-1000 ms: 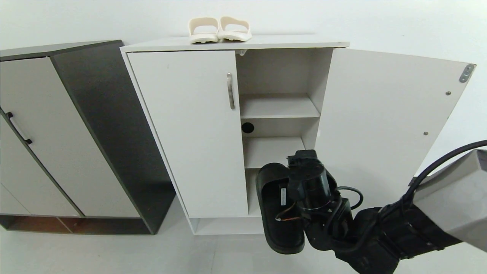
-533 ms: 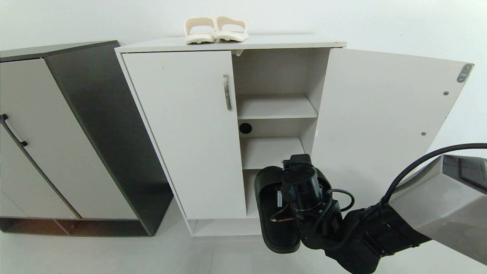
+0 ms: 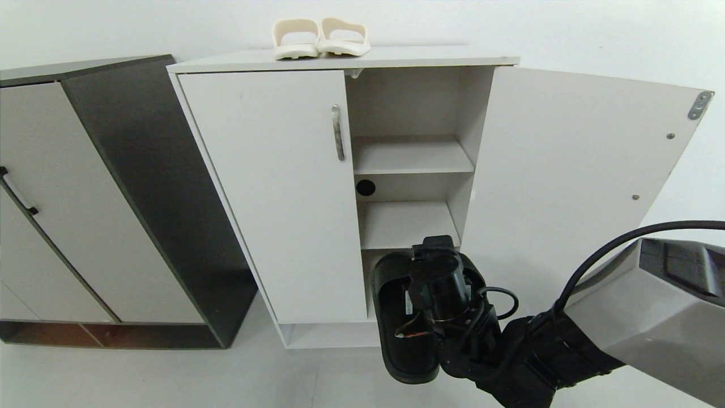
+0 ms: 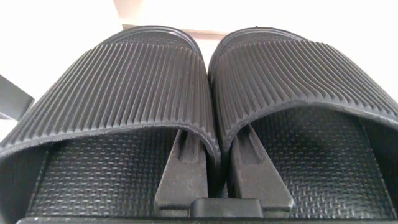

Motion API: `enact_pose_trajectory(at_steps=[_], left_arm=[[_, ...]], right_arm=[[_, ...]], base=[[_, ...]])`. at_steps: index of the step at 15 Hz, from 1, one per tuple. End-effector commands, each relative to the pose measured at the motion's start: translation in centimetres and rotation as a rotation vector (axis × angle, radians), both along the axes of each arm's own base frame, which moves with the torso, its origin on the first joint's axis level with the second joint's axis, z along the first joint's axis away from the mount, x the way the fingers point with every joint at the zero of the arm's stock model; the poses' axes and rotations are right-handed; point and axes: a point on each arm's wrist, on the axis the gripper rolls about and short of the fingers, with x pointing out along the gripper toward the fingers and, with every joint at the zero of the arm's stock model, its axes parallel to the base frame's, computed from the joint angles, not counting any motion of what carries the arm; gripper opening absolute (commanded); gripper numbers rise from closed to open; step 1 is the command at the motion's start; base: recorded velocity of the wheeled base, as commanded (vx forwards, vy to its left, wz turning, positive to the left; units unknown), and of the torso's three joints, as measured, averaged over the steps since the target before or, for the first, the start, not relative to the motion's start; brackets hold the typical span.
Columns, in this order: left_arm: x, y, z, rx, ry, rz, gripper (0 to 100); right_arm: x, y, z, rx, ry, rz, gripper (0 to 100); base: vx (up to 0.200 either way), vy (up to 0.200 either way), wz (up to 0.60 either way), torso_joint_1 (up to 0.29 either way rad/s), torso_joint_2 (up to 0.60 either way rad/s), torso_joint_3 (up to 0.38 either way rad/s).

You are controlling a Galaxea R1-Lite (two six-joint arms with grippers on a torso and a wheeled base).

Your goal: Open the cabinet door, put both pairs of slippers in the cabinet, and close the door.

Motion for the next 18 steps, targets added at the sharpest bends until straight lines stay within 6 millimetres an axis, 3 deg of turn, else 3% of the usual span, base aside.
enact_pose_trajectory(at_steps=[1,9,13,18], left_arm=[[0.0,0.0,0.0,0.000,0.002,0.000,0],[0.0,0.0,0.0,-0.001,0.002,0.000,0],[0.0,0.0,0.0,-0.001,0.002,0.000,0],[0.0,0.0,0.0,-0.001,0.001,0.005,0]], right_arm=[[0.0,0.0,-0.1,-0.002,0.001,-0.001,0],[0.3,1.2,1.2,0.029,-0.080,-0.016,0],[0.9,1.5,-0.1,0.020,-0.094,-0.021,0],[1.0,1.5,0.4,0.011,-0.143,-0.046,0]], base=[[0.000,0.000,0.00,0.002,0.01,-0.173],[0.000,0.000,0.00,0.003,0.00,-0.192],[0.000,0.000,0.00,0.007,0.00,-0.196],[0.000,0.000,0.00,0.004,0.00,-0.189]])
